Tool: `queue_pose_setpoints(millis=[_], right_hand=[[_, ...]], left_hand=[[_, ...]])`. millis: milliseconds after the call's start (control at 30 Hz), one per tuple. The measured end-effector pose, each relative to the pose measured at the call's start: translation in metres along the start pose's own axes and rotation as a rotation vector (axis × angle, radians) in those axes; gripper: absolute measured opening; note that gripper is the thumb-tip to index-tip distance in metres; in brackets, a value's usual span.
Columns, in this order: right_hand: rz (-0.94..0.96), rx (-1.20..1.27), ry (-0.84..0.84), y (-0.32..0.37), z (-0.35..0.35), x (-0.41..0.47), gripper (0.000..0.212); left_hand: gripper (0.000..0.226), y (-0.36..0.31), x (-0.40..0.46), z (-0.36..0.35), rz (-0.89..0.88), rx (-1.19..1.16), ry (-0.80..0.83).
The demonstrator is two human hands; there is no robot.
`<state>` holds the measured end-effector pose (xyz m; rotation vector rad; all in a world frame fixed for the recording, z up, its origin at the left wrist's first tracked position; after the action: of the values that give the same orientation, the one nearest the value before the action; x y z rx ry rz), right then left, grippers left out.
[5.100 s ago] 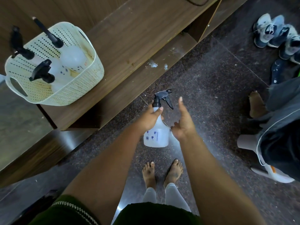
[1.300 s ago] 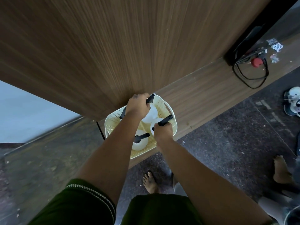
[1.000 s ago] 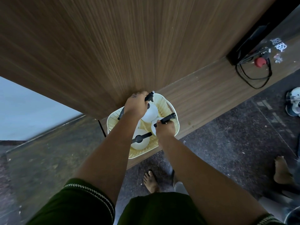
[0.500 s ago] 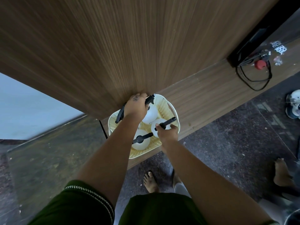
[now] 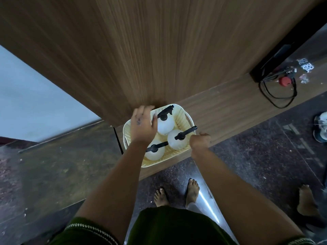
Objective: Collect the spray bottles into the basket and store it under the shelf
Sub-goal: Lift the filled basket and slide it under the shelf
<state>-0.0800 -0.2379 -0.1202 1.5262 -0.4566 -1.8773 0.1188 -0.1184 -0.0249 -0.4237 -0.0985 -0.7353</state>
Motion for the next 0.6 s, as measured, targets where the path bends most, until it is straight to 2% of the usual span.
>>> queue_pose_setpoints(millis=[67,133,200,267,333,400,600], right_hand=[[0.042,-0.012,-0.028,0.009,0.011,0.013,0.039],[0.119,-0.053,0.017,0.019,0.014,0.026,0.032],[0.19,-0.13,0.097,0.026,0.009,0.032,0.026],[0.219,-0.243,0.195,0.028,-0.003,0.034,0.024],[0.216,-0.302,0.279,0.028,-0.017,0.037,0.026],[0.179,-0.273,0.343,0.029,-0.027,0.04,0.029],[0.111,-0.208,0.515,0.022,-0.037,0.05,0.017]], left_hand=[[0.023,0.028,-0.013,0.016,0.187,0.003,-0.114],[0.023,0.061,-0.034,0.023,0.418,0.011,-0.151],[0.03,0.088,-0.058,0.014,0.665,0.001,-0.045],[0.041,0.104,-0.079,-0.002,0.866,-0.027,0.145],[0.049,0.111,-0.093,-0.023,0.931,-0.095,0.328],[0.051,0.114,-0.101,-0.041,0.927,-0.169,0.43],[0.039,0.124,-0.115,-0.06,1.039,-0.35,0.397]])
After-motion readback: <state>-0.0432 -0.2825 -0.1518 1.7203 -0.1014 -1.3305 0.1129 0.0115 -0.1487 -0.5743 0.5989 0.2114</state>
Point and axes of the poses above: each hand's wrist, its own x-axis towards the middle knuckle, its own z-axis out of the back of the hand, y = z × x, the point moved 7 cm from there along x, towards the middle knuckle, and after that the axes turned 11 degrees about x, right-handed, at the moved point
